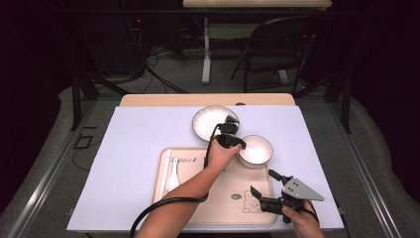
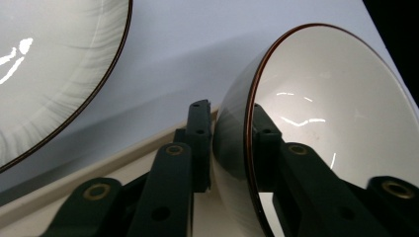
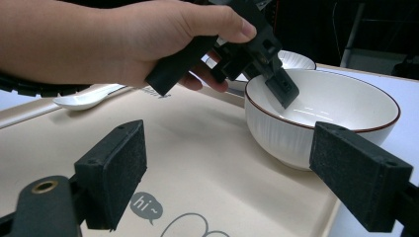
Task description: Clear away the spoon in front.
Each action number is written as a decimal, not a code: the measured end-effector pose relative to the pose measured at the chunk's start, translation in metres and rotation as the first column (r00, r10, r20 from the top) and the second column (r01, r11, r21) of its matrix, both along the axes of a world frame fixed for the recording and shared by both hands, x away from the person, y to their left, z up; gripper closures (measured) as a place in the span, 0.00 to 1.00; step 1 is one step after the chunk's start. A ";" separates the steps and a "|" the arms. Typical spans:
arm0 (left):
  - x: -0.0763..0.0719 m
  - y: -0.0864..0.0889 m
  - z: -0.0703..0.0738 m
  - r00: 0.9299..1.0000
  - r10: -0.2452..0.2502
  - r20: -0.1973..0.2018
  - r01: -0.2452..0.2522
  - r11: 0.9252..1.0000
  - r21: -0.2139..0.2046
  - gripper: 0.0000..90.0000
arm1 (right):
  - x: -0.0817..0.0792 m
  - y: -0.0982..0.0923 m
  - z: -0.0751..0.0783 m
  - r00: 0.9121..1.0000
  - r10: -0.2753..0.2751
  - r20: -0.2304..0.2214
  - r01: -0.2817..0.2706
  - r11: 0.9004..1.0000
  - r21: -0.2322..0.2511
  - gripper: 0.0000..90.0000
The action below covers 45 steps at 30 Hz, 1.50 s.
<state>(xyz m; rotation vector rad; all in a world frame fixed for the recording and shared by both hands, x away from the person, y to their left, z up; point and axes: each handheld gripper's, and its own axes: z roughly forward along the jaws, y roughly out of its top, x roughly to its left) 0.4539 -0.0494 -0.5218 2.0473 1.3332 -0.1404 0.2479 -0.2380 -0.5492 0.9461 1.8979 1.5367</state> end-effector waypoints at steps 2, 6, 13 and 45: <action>0.000 0.002 0.003 1.000 -0.011 0.009 0.011 1.000 0.001 0.79 | 0.000 0.000 0.000 1.000 0.001 -0.001 -0.001 1.000 0.000 0.15; -0.002 0.003 0.006 0.999 -0.023 0.024 0.022 1.000 0.015 0.75 | 0.000 0.000 0.000 1.000 0.000 -0.006 0.000 1.000 0.003 0.15; -0.002 0.008 0.014 0.999 -0.019 0.038 0.019 1.000 -0.005 0.66 | 0.000 0.000 0.000 1.000 -0.001 -0.005 0.001 1.000 0.002 0.15; 0.017 0.096 0.048 0.965 0.154 0.212 -0.159 0.987 0.007 0.53 | 0.000 0.001 0.000 1.000 -0.006 -0.005 0.006 1.000 -0.001 0.15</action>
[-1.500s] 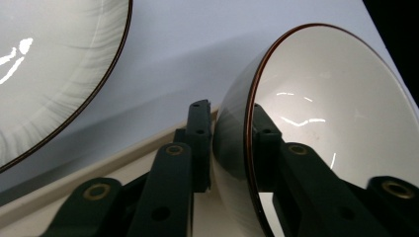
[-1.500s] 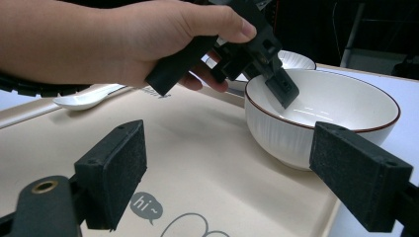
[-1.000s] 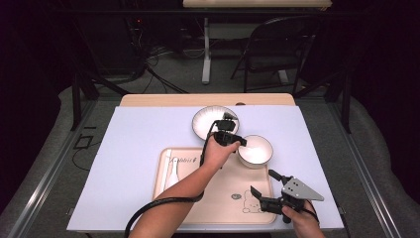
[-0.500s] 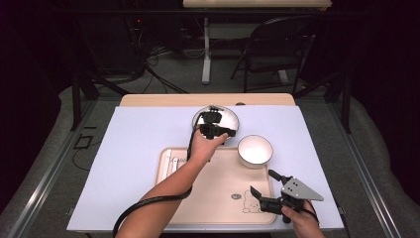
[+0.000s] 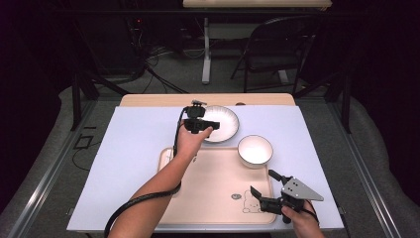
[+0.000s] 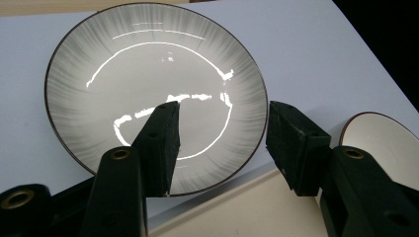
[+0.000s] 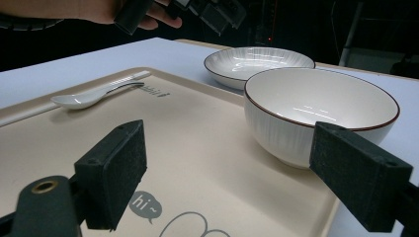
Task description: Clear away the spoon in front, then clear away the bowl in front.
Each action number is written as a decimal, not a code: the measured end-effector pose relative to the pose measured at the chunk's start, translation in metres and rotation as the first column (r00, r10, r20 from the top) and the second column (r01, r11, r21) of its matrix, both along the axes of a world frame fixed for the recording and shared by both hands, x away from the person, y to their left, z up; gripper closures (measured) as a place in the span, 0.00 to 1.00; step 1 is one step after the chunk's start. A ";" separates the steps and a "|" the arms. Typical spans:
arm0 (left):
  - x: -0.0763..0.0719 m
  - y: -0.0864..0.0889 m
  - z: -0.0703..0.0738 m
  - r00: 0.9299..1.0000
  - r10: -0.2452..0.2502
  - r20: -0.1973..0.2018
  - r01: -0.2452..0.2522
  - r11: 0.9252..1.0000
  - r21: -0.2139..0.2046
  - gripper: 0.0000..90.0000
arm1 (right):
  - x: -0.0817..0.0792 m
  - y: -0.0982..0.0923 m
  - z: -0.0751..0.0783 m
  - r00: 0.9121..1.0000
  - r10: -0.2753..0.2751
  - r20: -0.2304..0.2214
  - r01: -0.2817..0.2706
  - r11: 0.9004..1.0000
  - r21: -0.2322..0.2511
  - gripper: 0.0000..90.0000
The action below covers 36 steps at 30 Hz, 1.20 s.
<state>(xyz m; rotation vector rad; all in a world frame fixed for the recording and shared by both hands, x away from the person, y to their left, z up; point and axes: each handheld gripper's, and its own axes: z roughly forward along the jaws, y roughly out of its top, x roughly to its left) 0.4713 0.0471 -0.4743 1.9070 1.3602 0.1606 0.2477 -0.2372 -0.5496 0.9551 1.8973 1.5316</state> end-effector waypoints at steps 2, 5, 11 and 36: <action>0.003 0.004 -0.002 1.000 0.018 0.001 -0.018 1.000 -0.004 0.53 | 0.000 0.000 0.000 1.000 0.000 0.000 0.000 1.000 0.000 0.15; 0.006 0.011 -0.003 0.999 0.035 -0.001 -0.035 0.999 0.002 0.53 | 0.000 0.000 0.000 1.000 -0.001 -0.002 0.001 1.000 0.000 0.15; 0.015 0.031 -0.009 0.995 0.096 -0.020 -0.096 0.995 -0.012 0.53 | 0.000 0.000 0.000 1.000 0.000 -0.002 0.000 1.000 0.001 0.15; 0.033 0.070 -0.035 0.970 0.229 -0.076 -0.230 0.973 0.003 0.53 | 0.001 -0.001 0.000 1.000 -0.001 -0.002 0.001 1.000 0.000 0.15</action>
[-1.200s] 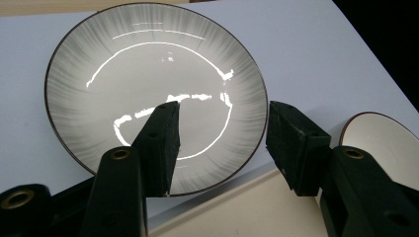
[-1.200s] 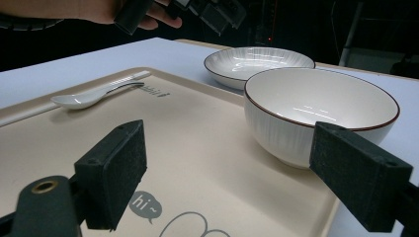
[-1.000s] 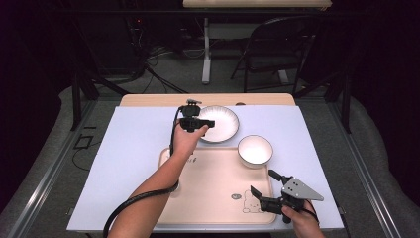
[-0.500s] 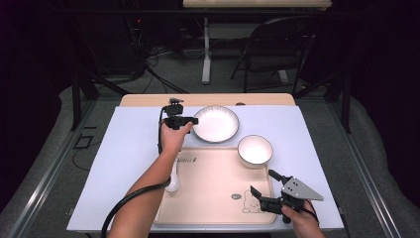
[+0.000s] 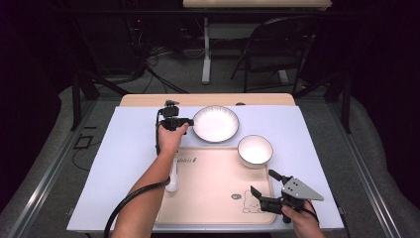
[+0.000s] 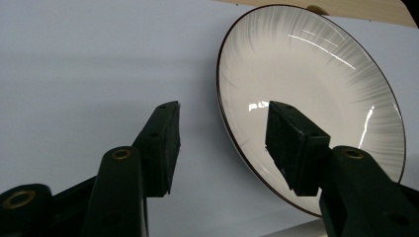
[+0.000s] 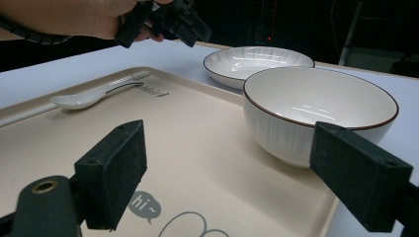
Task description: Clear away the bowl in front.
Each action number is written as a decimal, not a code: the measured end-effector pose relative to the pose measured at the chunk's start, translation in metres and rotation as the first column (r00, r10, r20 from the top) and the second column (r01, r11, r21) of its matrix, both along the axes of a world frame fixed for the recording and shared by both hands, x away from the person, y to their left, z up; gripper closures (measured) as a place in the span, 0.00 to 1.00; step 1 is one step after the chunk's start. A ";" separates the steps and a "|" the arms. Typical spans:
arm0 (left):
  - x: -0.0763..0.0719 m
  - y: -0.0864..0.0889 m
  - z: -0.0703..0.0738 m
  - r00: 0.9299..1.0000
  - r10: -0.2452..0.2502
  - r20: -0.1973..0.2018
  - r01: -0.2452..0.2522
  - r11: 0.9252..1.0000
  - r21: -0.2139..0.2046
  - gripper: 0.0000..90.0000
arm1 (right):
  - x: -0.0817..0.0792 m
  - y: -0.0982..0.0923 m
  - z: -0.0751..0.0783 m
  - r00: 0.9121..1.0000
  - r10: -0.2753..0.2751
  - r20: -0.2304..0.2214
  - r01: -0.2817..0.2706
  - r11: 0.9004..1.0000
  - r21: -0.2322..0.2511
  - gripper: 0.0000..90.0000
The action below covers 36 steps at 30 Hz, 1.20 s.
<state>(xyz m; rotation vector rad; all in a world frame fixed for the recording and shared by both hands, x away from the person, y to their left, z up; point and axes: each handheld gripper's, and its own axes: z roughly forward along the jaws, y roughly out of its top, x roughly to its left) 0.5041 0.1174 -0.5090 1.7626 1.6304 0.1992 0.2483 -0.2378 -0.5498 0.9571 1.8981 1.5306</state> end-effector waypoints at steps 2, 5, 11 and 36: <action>0.001 -0.001 -0.002 1.000 -0.002 -0.002 0.002 1.000 0.002 0.53 | 0.000 0.000 0.000 1.000 0.001 0.000 -0.001 1.000 0.000 0.15; 0.002 -0.003 -0.004 1.000 -0.003 -0.007 0.003 1.000 0.002 0.52 | 0.000 0.000 0.000 1.000 0.002 0.001 -0.002 1.000 -0.001 0.15; 0.006 -0.007 -0.008 1.000 -0.005 -0.014 0.005 1.000 -0.005 0.52 | 0.000 0.000 0.000 1.000 0.001 0.001 -0.001 1.000 0.001 0.15; 0.018 -0.018 -0.033 0.997 -0.002 -0.072 -0.002 0.999 -0.048 0.56 | 0.000 0.000 0.000 1.000 0.003 0.001 -0.003 1.000 0.001 0.15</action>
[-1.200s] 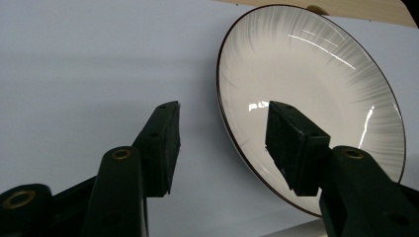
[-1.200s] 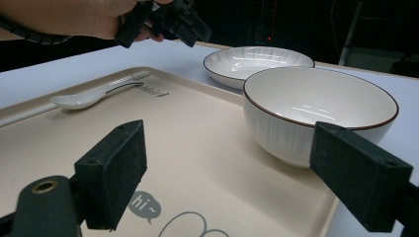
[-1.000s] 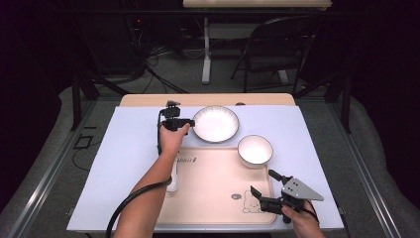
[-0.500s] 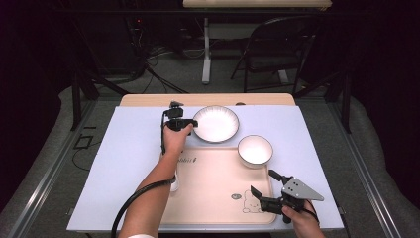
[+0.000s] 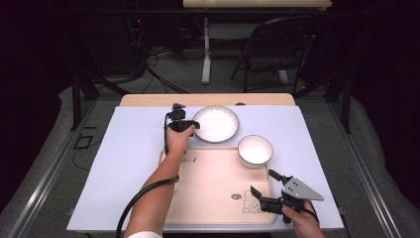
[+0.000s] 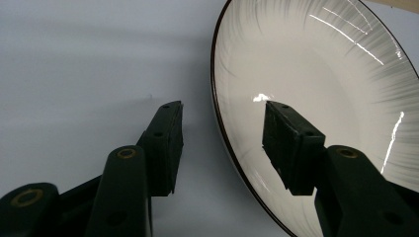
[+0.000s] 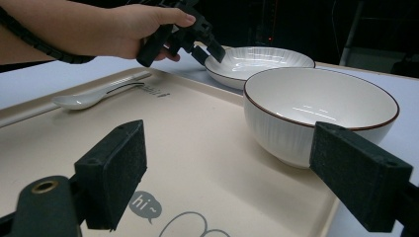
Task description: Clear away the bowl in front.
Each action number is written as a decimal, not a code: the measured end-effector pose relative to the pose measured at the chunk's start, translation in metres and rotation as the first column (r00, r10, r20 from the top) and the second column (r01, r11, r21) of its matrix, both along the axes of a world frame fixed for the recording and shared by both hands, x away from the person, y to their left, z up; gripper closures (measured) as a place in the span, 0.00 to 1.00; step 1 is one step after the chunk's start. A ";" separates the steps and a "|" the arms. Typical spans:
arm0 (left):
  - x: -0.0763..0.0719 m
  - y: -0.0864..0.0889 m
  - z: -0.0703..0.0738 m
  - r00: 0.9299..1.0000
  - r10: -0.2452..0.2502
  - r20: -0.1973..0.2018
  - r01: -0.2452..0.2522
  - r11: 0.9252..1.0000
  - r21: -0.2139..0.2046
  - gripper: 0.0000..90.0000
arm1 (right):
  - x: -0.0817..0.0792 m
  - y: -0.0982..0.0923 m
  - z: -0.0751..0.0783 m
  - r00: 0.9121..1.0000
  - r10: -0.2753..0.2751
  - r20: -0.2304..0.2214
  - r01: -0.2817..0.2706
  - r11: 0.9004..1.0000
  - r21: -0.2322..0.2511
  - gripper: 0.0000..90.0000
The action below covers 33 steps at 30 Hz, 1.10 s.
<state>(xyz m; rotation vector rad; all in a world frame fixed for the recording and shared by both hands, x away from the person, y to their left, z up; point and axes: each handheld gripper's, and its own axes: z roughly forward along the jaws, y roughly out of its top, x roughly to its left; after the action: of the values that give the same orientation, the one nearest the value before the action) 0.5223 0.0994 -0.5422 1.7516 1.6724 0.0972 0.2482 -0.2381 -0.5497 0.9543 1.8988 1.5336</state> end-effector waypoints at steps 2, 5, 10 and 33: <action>0.001 -0.002 -0.002 1.000 -0.004 -0.003 0.004 1.000 -0.005 0.57 | 0.000 0.000 0.000 1.000 -0.001 0.000 0.001 1.000 -0.001 0.15; 0.002 -0.002 -0.003 1.000 -0.007 -0.010 0.006 1.000 -0.010 0.59 | 0.000 -0.001 0.000 1.000 -0.004 -0.002 0.004 1.000 0.002 0.15; 0.004 -0.007 -0.004 0.999 -0.011 -0.030 0.009 0.999 -0.052 0.65 | 0.000 0.000 0.000 1.000 0.000 -0.001 0.000 1.000 0.001 0.15; 0.007 -0.007 -0.006 0.997 0.040 -0.062 -0.043 0.998 -0.052 0.79 | 0.000 0.000 0.000 1.000 0.002 0.000 -0.002 1.000 -0.001 0.15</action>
<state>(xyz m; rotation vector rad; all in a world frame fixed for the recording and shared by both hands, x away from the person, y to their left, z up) 0.5296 0.0926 -0.5480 1.6962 1.7400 0.0185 0.2477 -0.2376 -0.5497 0.9525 1.9006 1.5340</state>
